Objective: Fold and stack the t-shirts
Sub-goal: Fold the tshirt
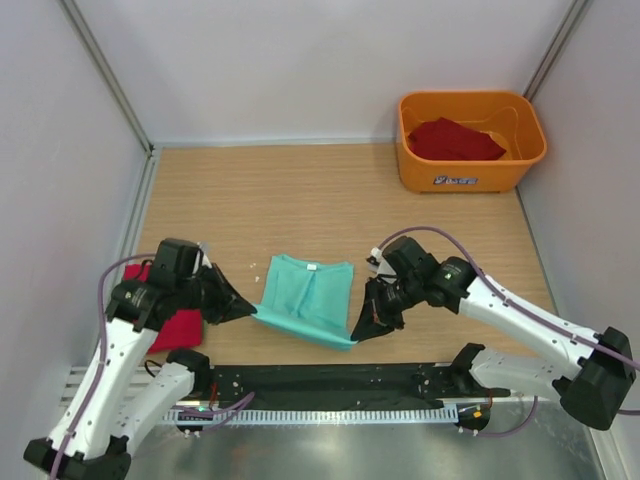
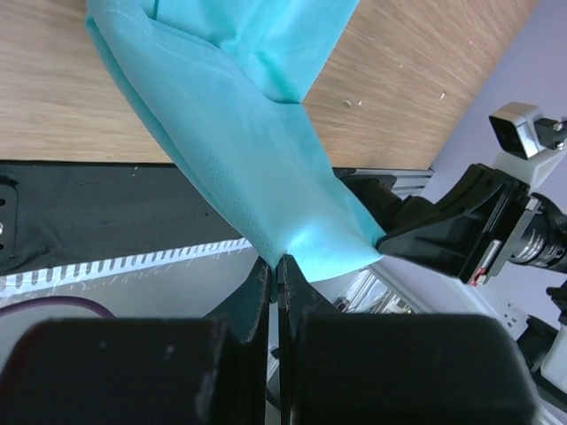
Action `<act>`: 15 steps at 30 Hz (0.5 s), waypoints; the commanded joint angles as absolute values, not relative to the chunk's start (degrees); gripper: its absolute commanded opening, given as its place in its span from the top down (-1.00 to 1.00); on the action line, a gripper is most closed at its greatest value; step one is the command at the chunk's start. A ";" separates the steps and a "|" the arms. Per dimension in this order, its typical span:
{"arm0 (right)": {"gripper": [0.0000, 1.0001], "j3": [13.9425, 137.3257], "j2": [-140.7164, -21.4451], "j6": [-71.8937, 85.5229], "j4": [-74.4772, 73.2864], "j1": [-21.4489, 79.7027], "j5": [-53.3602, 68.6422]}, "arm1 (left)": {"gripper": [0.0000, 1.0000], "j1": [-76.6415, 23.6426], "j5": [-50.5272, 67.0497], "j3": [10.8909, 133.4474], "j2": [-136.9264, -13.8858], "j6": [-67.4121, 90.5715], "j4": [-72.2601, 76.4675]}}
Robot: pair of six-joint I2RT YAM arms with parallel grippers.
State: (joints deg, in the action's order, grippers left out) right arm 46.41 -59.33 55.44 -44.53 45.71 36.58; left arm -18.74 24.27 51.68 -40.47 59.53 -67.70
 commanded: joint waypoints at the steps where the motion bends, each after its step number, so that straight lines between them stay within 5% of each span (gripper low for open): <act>1: 0.97 51.06 -63.35 56.26 -42.80 43.96 42.26 | 1.00 -18.63 22.06 57.21 -48.50 56.87 -64.61; 8: 0.97 56.68 -80.74 45.00 -42.82 26.03 56.42 | 1.00 -16.62 21.27 67.04 -70.20 54.32 -55.21; 12: 0.95 60.90 -94.34 46.58 -35.80 20.49 56.69 | 1.00 -14.77 18.72 78.81 -86.28 49.67 -52.30; 15: 0.87 71.07 -103.59 38.35 -44.85 19.08 54.15 | 1.00 -13.54 18.89 88.31 -99.64 45.63 -52.38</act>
State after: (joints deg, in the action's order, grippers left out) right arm 62.46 -98.21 44.80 -40.69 20.36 52.34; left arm -14.87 20.05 81.41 -92.40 51.13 -56.75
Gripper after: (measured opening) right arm 0.056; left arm 0.009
